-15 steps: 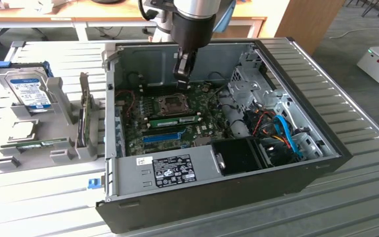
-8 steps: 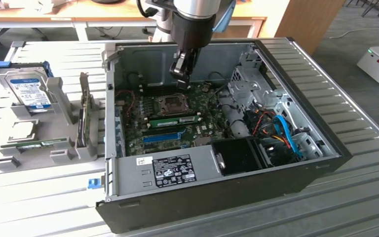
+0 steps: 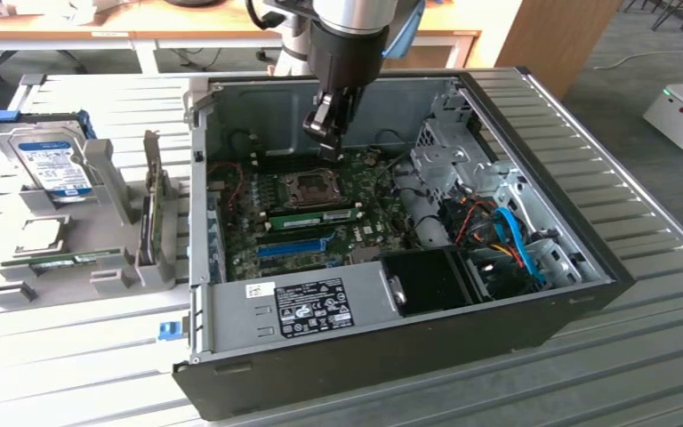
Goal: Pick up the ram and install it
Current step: 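Press down the ram until it locks into place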
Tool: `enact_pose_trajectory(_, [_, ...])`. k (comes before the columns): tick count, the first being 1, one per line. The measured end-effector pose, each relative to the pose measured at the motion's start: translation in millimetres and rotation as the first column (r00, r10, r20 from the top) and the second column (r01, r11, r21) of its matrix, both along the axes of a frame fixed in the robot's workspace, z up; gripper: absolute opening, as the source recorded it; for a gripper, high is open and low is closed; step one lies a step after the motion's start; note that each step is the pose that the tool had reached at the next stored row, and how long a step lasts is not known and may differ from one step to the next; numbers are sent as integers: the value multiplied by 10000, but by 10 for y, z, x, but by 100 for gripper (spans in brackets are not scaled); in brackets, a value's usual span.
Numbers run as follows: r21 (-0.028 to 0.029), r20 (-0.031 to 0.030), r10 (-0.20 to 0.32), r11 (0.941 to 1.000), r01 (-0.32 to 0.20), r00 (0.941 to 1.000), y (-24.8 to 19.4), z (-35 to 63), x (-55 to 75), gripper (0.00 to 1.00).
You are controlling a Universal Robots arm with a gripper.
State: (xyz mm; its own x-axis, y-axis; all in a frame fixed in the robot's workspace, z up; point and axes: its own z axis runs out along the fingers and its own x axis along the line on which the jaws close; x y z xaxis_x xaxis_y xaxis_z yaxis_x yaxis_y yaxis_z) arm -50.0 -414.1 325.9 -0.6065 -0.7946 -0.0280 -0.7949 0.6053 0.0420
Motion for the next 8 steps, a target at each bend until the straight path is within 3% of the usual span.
enact_pose_trajectory(8, [0,0,-481,9988,481,9988,0,-2,0,11])
